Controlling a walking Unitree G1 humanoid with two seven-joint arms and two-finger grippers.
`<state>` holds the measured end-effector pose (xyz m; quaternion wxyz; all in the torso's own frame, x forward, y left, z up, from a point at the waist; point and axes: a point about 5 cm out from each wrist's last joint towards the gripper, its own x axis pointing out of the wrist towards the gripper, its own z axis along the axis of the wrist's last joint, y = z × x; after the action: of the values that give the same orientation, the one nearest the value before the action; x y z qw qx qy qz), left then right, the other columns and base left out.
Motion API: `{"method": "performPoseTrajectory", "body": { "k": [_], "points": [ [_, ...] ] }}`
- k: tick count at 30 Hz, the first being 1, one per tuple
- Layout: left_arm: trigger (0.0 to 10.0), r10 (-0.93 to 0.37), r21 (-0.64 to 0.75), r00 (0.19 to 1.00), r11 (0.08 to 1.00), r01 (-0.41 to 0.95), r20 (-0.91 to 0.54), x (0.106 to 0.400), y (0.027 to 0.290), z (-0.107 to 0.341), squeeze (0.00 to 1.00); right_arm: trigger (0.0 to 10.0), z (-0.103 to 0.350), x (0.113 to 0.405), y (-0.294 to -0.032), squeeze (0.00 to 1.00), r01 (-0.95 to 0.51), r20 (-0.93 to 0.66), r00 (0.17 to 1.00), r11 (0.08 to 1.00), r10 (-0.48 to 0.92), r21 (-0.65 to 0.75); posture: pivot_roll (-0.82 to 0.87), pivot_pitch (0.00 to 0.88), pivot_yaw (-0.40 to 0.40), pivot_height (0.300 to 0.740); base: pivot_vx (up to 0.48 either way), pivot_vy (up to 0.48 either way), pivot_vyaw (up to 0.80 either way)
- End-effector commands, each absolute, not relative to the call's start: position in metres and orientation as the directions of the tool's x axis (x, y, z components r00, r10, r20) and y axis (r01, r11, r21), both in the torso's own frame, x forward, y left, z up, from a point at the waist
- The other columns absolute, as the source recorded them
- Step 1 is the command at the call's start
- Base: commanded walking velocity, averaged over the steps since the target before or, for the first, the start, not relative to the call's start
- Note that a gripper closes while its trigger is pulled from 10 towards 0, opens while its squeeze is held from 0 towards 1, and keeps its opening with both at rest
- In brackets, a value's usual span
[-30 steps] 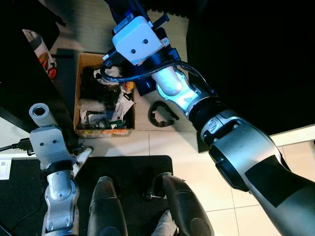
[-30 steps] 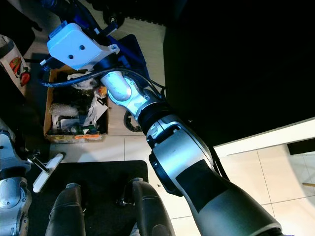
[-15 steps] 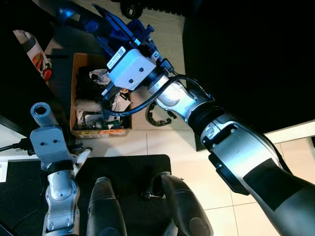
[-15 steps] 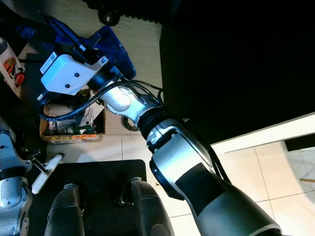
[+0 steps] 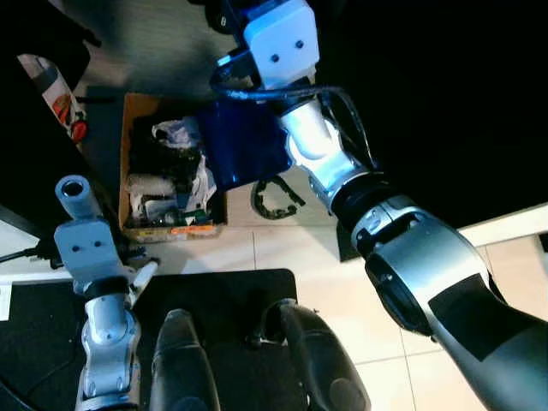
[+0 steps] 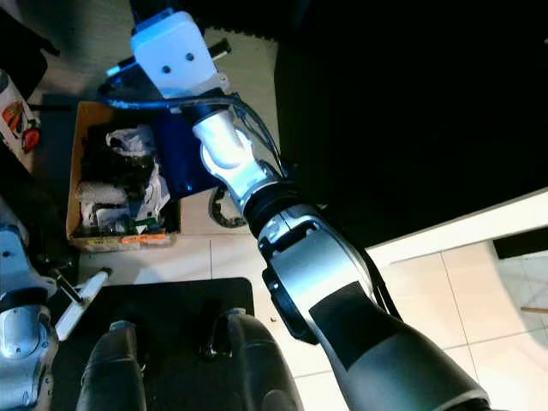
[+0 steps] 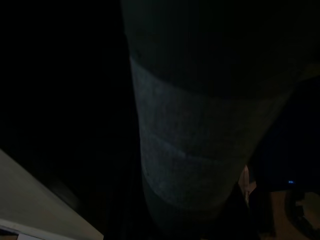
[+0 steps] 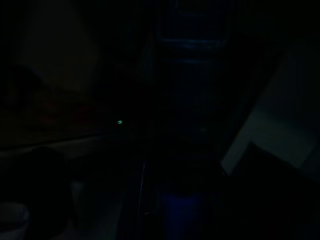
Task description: Sweep floor
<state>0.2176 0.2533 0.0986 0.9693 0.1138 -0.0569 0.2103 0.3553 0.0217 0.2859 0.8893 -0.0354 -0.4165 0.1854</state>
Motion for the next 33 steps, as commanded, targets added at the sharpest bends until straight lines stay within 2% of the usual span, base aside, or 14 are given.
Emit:
{"method": "performPoseTrajectory", "body": {
  "k": [1,2,3,5,7,9,15,16,17,21,25,28,29,33],
  "points": [
    [10.0,0.403,0.203,0.914,0.892,-0.405,0.053,0.212,0.252,0.078,0.0,10.0,0.31,0.307,0.101,0.0,-0.509,0.771,0.505,0.855,0.387,-0.096,0.13,0.218,-0.322,0.731,0.0,0.0,0.0],
    [10.0,0.403,0.203,0.914,0.892,-0.405,0.053,0.212,0.252,0.078,0.0,10.0,0.31,0.307,0.101,0.0,-0.509,0.771,0.505,0.855,0.387,-0.096,0.13,0.218,-0.322,0.731,0.0,0.0,0.0],
    [10.0,0.393,0.209,0.917,0.894,-0.397,0.063,0.217,0.255,0.081,0.0,10.0,0.322,0.327,0.076,0.0,-0.424,0.775,0.547,0.903,0.318,-0.072,0.14,0.198,-0.299,0.731,0.0,0.0,0.0],
    [10.0,0.39,0.211,0.918,0.894,-0.395,0.065,0.219,0.256,0.081,0.0,10.0,0.325,0.332,0.07,0.0,-0.4,0.775,0.557,0.914,0.299,-0.065,0.14,0.195,-0.296,0.731,0.0,0.0,0.0],
    [10.0,0.379,0.215,0.923,0.897,-0.386,0.072,0.223,0.258,0.083,0.0,10.0,0.336,0.346,0.047,0.0,-0.321,0.786,0.571,0.946,0.236,-0.051,0.14,0.181,-0.276,0.731,0.0,0.0,0.0],
    [10.0,0.357,0.223,0.931,0.904,-0.366,0.08,0.231,0.259,0.086,0.0,10.0,0.35,0.359,0.016,0.0,-0.222,0.813,0.556,0.974,0.172,-0.055,0.14,0.165,-0.245,0.731,0.0,0.0,0.0],
    [10.0,0.321,0.233,0.943,0.914,-0.333,0.092,0.245,0.26,0.092,0.0,10.0,0.367,0.37,-0.023,0.0,-0.096,0.848,0.519,0.993,0.104,-0.063,0.14,0.13,-0.185,0.731,0.0,0.0,0.0],
    [10.0,0.304,0.236,0.947,0.918,-0.319,0.101,0.253,0.26,0.096,0.0,10.0,0.374,0.374,-0.042,0.0,-0.04,0.86,0.507,0.998,0.058,-0.044,0.14,0.12,-0.163,0.731,0.0,0.0,0.0],
    [10.0,0.304,0.236,0.947,0.918,-0.319,0.101,0.253,0.26,0.096,0.0,10.0,0.374,0.374,-0.042,0.0,-0.04,0.86,0.507,0.998,0.058,-0.044,0.14,0.12,-0.163,0.731,0.0,0.0,0.0],
    [10.0,0.271,0.241,0.955,0.926,-0.292,0.116,0.267,0.26,0.104,0.0,10.0,0.387,0.378,-0.08,0.0,0.052,0.873,0.484,0.998,-0.053,0.032,0.13,0.11,-0.123,0.731,0.0,0.0,0.0],
    [10.0,0.256,0.235,0.959,0.931,-0.278,0.121,0.274,0.26,0.106,0.0,10.0,0.389,0.383,-0.101,0.0,0.051,0.858,0.51,0.998,-0.063,0.043,0.13,0.104,-0.098,0.731,0.0,0.0,0.0],
    [10.0,0.251,0.222,0.96,0.936,-0.273,0.123,0.278,0.259,0.108,0.0,10.0,0.383,0.392,-0.119,0.0,-0.029,0.803,0.594,0.996,-0.05,0.083,0.13,0.1,-0.087,0.731,0.0,0.0,0.0],
    [10.0,0.253,0.201,0.96,0.941,-0.274,0.122,0.281,0.259,0.108,0.0,10.0,0.375,0.398,-0.142,0.0,-0.087,0.76,0.645,0.98,-0.084,0.182,0.12,0.095,-0.071,0.731,0.0,0.0,0.0],
    [10.0,0.258,0.175,0.959,0.945,-0.276,0.118,0.282,0.26,0.107,0.0,10.0,0.36,0.405,-0.167,0.0,-0.168,0.69,0.715,0.93,-0.112,0.325,0.11,0.098,-0.066,0.731,0.0,0.0,0.0]
  ]
}}
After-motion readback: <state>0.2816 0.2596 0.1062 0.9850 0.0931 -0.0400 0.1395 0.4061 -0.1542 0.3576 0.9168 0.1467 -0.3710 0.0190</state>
